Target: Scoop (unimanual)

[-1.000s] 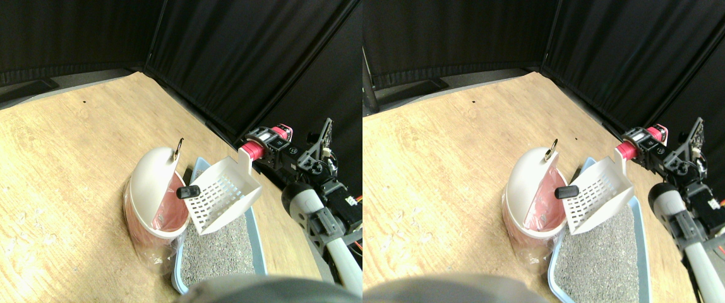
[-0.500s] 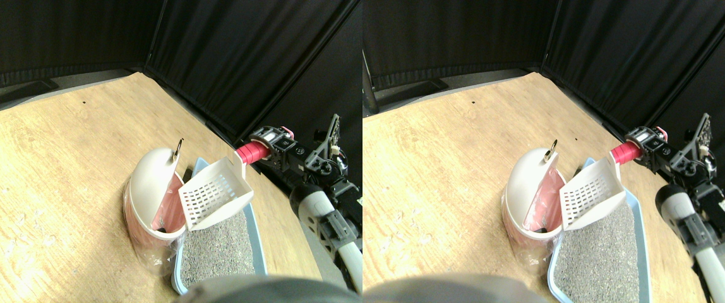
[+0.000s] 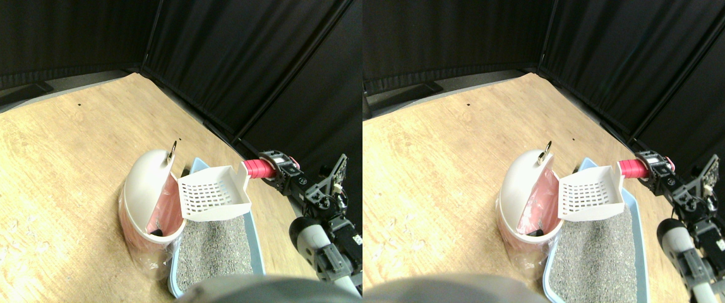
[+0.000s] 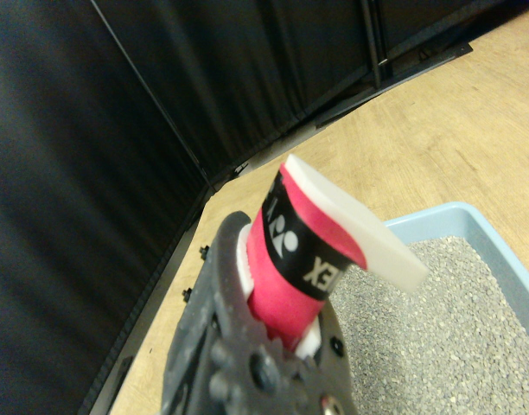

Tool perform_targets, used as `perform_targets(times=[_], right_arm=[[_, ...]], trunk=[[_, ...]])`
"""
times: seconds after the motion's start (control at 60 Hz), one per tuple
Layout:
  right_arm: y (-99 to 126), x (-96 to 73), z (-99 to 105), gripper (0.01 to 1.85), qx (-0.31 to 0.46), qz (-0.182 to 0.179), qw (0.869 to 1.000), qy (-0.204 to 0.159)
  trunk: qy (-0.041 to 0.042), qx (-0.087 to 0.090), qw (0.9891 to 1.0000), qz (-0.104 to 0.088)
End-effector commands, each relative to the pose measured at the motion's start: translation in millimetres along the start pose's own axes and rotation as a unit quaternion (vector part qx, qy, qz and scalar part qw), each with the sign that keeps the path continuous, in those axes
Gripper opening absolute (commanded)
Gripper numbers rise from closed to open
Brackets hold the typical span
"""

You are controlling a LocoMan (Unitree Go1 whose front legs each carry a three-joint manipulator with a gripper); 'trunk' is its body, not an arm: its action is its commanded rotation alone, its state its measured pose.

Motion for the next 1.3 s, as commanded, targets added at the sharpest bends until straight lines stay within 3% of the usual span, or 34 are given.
perform_targets(times=[0.017, 0.217, 0.383, 0.667, 0.85, 1.017, 1.15, 1.3], right_arm=[[-1, 0.6, 4, 0.06, 0.018, -0.002, 0.999, -0.049], [-23, -8.4, -13, 0.06, 0.096, -0.048, 0.99, -0.088], [-41, -19.8, -27, 0.06, 0.144, -0.09, 0.978, -0.123], [-66, -39.8, -53, 0.06, 0.175, -0.128, 0.967, -0.137], [-79, -48.6, -80, 0.06, 0.202, -0.163, 0.956, -0.137], [-86, -53.8, -100, 0.06, 0.22, -0.18, 0.949, -0.135], [-89, -56.4, -113, 0.06, 0.23, -0.195, 0.945, -0.128], [-93, -53.2, -128, 0.06, 0.238, -0.198, 0.944, -0.118]], trunk=[[-0.0071, -0.016, 0.9998, -0.01], [-0.0019, 0.006, 0.9994, -0.033], [0.0006, 0.029, 0.9978, -0.06], [0.0054, 0.063, 0.9933, -0.097], [0.0103, 0.082, 0.9895, -0.118], [0.0145, 0.092, 0.9873, -0.128], [0.0181, 0.096, 0.9866, -0.131], [0.0211, 0.097, 0.9866, -0.13]])
